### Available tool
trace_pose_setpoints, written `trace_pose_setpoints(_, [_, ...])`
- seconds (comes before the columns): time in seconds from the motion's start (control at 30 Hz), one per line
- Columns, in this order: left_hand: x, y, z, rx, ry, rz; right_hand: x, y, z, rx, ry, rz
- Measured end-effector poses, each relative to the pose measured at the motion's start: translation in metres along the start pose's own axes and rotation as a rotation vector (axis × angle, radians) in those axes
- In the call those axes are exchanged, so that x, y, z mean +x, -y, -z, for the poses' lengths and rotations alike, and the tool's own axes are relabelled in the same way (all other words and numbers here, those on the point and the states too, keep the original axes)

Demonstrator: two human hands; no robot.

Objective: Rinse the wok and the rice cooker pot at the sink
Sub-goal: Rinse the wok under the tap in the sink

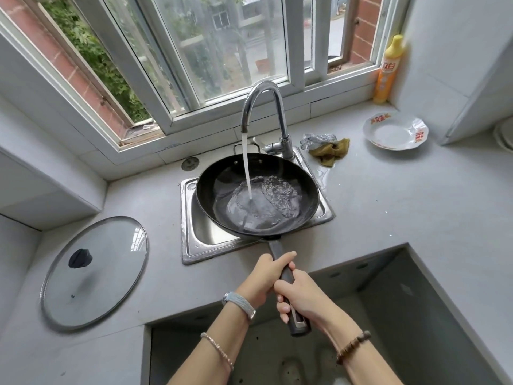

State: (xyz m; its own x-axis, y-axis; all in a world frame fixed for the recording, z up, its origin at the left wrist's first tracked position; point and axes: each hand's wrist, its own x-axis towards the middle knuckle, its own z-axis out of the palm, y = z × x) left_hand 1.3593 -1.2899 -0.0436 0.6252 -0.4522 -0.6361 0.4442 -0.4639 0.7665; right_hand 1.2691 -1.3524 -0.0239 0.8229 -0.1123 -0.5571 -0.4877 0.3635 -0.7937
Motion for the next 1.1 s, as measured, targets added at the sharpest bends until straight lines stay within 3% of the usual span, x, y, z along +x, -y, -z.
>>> trace_pose_setpoints(0.37, [0.011,0.015,0.005,-0.064,0.12,0.043,0.009,-0.011,-0.007,-0.122,-0.077,-0.002])
trace_pose_setpoints(1.1, [0.061,0.026,0.054,-0.164,0.104,0.035,0.076,-0.012,-0.034,-0.191,-0.048,-0.053])
